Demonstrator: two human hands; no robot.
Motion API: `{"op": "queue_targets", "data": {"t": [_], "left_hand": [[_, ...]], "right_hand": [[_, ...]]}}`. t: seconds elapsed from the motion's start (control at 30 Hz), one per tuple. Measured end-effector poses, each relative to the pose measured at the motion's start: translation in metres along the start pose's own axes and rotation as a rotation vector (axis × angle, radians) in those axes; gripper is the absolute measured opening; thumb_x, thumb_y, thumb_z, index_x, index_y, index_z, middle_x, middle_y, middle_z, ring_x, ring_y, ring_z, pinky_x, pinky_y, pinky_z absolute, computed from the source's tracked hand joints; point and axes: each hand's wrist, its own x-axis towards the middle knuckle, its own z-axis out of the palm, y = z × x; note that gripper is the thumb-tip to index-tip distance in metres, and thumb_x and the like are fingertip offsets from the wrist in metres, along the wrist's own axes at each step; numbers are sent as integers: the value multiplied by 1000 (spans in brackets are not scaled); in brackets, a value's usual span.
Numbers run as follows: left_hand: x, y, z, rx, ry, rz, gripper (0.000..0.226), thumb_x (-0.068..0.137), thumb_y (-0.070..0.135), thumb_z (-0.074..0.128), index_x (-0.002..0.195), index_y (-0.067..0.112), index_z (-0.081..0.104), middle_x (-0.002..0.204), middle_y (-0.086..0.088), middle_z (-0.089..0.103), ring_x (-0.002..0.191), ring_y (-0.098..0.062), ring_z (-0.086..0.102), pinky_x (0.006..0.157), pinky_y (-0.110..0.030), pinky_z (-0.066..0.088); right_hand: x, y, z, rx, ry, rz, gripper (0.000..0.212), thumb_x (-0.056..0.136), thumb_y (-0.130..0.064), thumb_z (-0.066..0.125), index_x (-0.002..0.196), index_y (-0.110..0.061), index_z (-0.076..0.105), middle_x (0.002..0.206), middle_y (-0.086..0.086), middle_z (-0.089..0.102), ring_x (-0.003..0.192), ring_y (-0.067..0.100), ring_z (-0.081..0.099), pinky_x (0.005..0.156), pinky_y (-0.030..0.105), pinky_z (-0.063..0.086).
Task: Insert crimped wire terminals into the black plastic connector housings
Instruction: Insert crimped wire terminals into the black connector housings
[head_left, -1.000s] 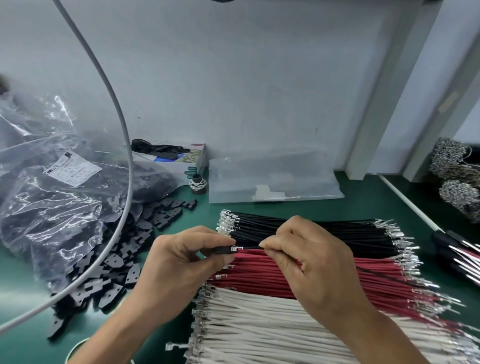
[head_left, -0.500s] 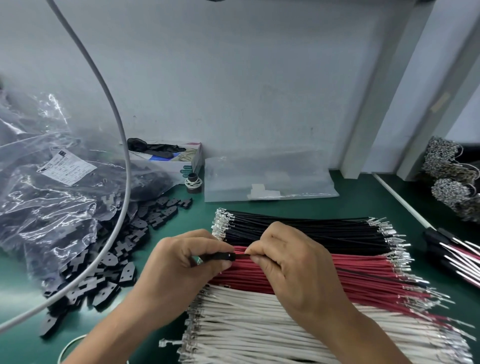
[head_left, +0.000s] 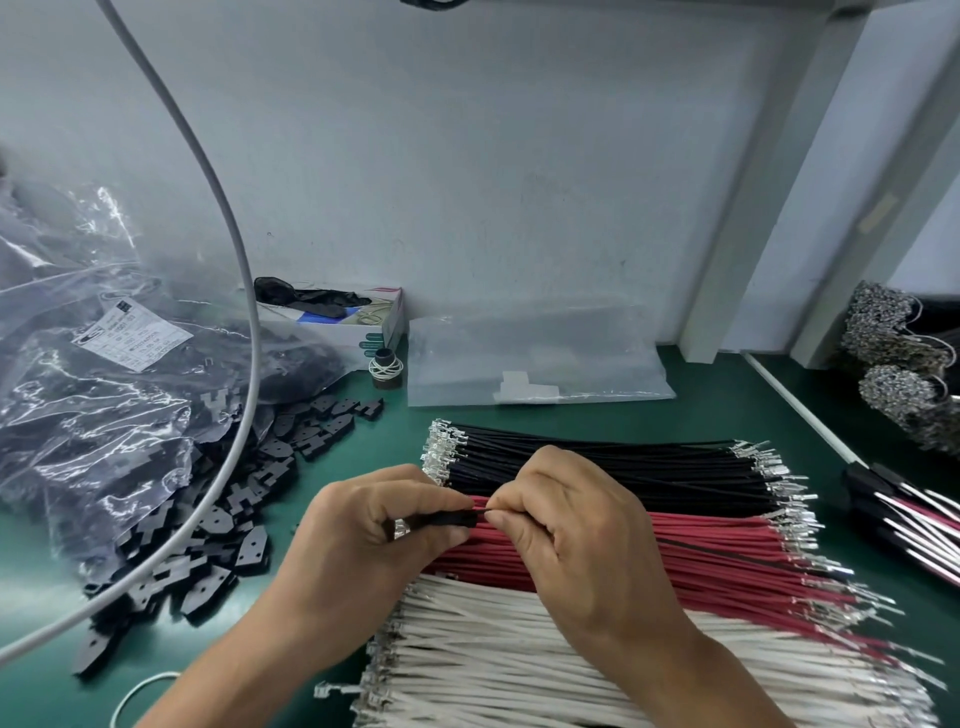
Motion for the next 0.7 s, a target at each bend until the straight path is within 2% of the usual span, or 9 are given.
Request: {"op": "queue_targets", "data": {"t": [0.13,0.23,0.3,0.37,0.43,0.5,0.6,0.7], "left_hand": [[2,-4,-3,21,34,8,21,75,24,85,90,38,82,75,11,73,57,5,57,58,-3,41],[3,-12,-7,-97,131,-74,28,75,30,82,100,43,80,77,2,75,60,-10,66,58,-17,53],[5,-16,-10,-167,204,-110,34,75,23,84,102,43,79,75,-4,74,59,-16,67,59,-20,56],[5,-17,-10,-230,216,-132,32,75,19,84,99,40,80,73,-5,75,57,-14,66,58,-19,56],[5,-16,-9,-267,192,-163,27,73,24,84,96,38,81,74,-6,76,58,-15,66,58,-21,57],[4,-14,-8,-283,184,-187,25,72,27,83,94,37,81,75,-8,76,59,-18,67,59,-23,59],[5,-13,-8,-293,196,-193,23,74,23,84,93,36,82,72,-11,75,57,-19,66,58,-24,59],[6,-11,-10,-321,202,-203,23,73,22,84,94,32,82,72,-11,75,54,-14,64,53,-17,53]], "right_hand": [[6,1,-6,-155,56,-28,14,94,-35,65,85,-25,72,84,-15,58,78,8,56,62,27,49],[7,1,-5,-259,199,-120,7,92,-17,73,85,-17,73,86,-5,61,79,17,54,63,31,46],[4,-1,-2,-255,127,-146,4,90,-15,74,86,-16,72,86,-5,60,78,17,52,62,32,46],[-1,-4,5,-284,-72,-108,4,89,-24,73,89,-20,72,86,-9,59,80,16,52,63,34,49],[-3,-5,11,-305,-179,-48,8,89,-31,73,94,-25,73,87,-12,59,84,14,52,67,35,51],[-1,-6,12,-276,-180,-14,7,86,-32,77,92,-28,74,85,-14,58,83,13,52,68,34,51],[0,-7,9,-190,-148,39,8,82,-27,82,84,-30,75,81,-17,57,79,8,51,64,26,48],[-1,-7,3,-127,-130,42,5,86,-25,78,86,-28,74,84,-17,60,80,5,53,65,24,50]]}}
